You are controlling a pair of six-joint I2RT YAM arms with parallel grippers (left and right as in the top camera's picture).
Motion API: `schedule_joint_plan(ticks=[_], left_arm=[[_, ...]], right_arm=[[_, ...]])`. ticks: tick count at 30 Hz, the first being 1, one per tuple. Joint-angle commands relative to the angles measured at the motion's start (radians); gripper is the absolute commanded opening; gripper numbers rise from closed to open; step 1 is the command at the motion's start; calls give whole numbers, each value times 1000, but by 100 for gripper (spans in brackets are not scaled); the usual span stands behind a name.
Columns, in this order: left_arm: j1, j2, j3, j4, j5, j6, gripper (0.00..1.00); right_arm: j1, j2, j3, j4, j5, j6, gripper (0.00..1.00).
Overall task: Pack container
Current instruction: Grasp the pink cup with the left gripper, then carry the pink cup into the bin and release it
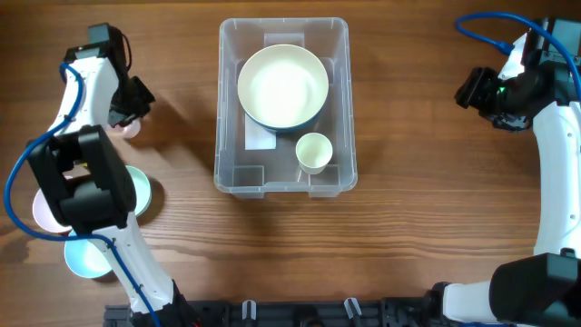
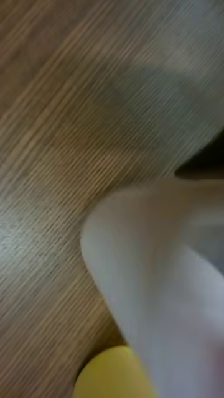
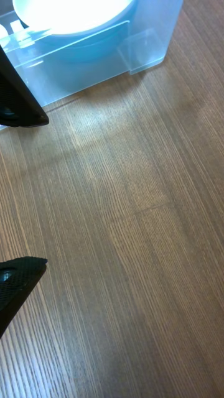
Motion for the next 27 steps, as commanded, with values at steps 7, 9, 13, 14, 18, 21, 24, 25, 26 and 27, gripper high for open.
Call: schedule_joint_plan(ticks=[7,9,13,14,18,21,24,25,26,27], left_arm=[[-29,-40,110,-48,11,0,4],[-71,-79,182,-110,30,0,4],[-216,-192,289,-245,43,0,4],[-254,-218,294,-265,43,0,4],[-500,-307,294,-344,105,-1,4],[-686,-298,292,-373,154,1,4],[-823,-267,292,-377,177,0,4],[-869,-256,292,-370,177,0,4],[-892,-248,292,-366,177,0,4],[-917,-238,292,-361,177,0,4]], right_arm=[[4,-24,-3,-2,-5,-19,68],[4,-24,-3,-2,-5,-19,68],[4,-24,-3,-2,-5,-18,68],[4,-24,-3,-2,-5,-18,68],[4,-24,-3,-2,-5,-17,68],[4,-24,-3,-9,-5,-17,68],[4,-24,-3,-13,-5,-17,68],[4,-24,-3,-15,-5,-17,68],[4,-24,-3,-15,-5,-16,68],[4,-24,-3,-15,-5,-13,68]])
